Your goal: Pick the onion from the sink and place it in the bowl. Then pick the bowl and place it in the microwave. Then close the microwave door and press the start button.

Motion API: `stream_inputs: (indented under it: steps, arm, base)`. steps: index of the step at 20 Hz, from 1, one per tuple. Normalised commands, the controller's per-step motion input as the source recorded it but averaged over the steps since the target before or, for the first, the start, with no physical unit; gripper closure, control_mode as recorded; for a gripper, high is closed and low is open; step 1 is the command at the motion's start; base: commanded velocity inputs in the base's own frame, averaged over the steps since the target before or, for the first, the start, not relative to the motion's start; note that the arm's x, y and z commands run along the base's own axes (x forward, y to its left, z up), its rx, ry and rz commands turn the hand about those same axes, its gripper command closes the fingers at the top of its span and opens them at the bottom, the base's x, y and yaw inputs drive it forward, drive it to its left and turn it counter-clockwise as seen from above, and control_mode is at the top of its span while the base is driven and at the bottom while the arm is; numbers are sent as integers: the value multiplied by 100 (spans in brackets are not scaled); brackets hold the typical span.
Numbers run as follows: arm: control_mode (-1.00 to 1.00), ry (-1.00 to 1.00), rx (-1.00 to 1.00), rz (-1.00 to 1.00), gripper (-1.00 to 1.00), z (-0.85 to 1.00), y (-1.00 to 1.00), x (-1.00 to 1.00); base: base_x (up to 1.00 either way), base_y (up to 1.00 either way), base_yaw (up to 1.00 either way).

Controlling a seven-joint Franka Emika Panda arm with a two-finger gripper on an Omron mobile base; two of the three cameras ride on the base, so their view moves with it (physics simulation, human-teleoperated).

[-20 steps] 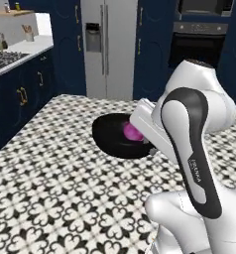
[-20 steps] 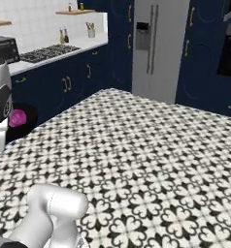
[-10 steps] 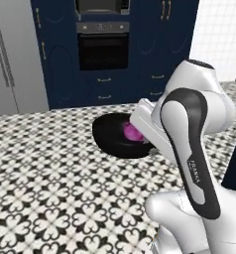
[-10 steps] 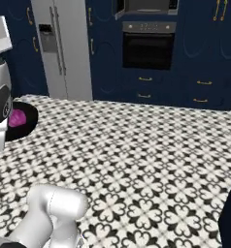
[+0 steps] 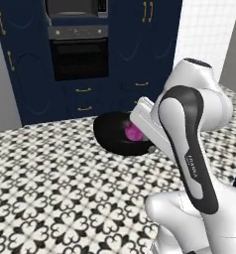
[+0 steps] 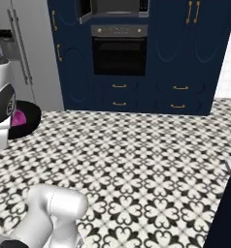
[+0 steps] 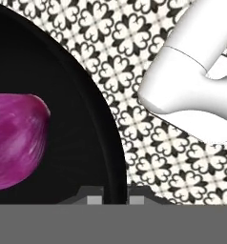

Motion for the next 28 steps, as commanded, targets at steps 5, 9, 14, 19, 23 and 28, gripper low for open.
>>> stream_inputs:
  steps: [5,9,14,19,23,28]
  arm:
    - [100,0,0,0,100,0,0,0]
    - [100,0,0,0,100,0,0,0]
    - [100,0,0,0,100,0,0,0]
    - [100,0,0,0,100,0,0,0]
    - [100,0,0,0,100,0,0,0]
    - [100,0,0,0,100,0,0,0]
  base:
    - [100,-15,-10]
    - [100,-10,-10]
    - [100,-13,-9]
    - [100,-32,-1]
    - [100,-21,1]
    - [100,-15,10]
